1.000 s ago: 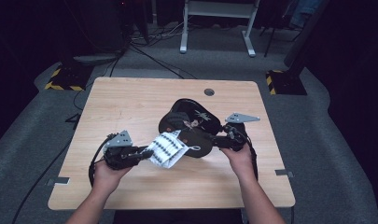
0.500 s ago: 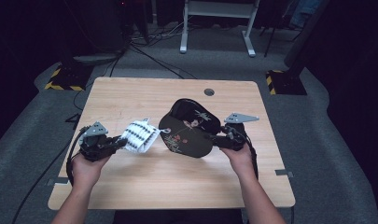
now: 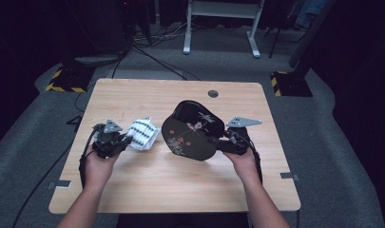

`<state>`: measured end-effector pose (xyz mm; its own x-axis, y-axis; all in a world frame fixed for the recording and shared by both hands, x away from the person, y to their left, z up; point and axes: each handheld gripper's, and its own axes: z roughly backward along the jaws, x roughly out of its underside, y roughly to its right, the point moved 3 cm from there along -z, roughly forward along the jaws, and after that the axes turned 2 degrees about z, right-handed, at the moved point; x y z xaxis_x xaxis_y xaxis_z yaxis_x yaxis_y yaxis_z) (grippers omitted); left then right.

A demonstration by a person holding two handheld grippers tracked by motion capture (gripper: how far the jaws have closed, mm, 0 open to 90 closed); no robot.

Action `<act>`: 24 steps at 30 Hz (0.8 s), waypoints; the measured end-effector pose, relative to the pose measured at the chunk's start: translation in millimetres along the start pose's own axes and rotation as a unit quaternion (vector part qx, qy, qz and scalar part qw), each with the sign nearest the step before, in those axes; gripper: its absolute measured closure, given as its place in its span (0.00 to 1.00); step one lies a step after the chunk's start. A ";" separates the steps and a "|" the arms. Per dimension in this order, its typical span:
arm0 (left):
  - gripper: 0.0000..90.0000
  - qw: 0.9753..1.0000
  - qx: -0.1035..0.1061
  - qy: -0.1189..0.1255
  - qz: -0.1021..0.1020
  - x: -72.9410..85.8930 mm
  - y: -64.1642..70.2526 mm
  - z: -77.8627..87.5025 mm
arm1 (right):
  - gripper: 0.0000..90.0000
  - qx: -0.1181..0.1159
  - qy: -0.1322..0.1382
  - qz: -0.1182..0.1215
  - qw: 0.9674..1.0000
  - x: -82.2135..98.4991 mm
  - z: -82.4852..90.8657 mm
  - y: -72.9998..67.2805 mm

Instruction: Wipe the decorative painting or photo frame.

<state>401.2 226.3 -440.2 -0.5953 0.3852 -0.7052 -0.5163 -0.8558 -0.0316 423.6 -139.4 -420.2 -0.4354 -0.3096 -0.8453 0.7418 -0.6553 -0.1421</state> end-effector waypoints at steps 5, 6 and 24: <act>0.85 0.999 0.024 0.006 -0.026 -14.4 22.2 -4.2 | 0.62 -0.005 0.009 0.000 1.000 -0.8 4.4 2.6; 0.85 0.999 0.032 0.009 -0.027 -18.3 28.2 -4.6 | 0.64 -0.014 0.012 -0.006 1.000 -0.6 5.9 3.1; 0.84 0.992 0.112 0.056 -0.007 -42.9 54.8 0.7 | 0.84 -0.077 0.015 0.024 0.997 0.6 10.6 4.5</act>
<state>398.0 163.2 -411.2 -0.5210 0.3456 -0.7804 -0.6556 -0.7475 0.1067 421.3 -149.8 -415.9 -0.3845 -0.3151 -0.8677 0.8312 -0.5271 -0.1768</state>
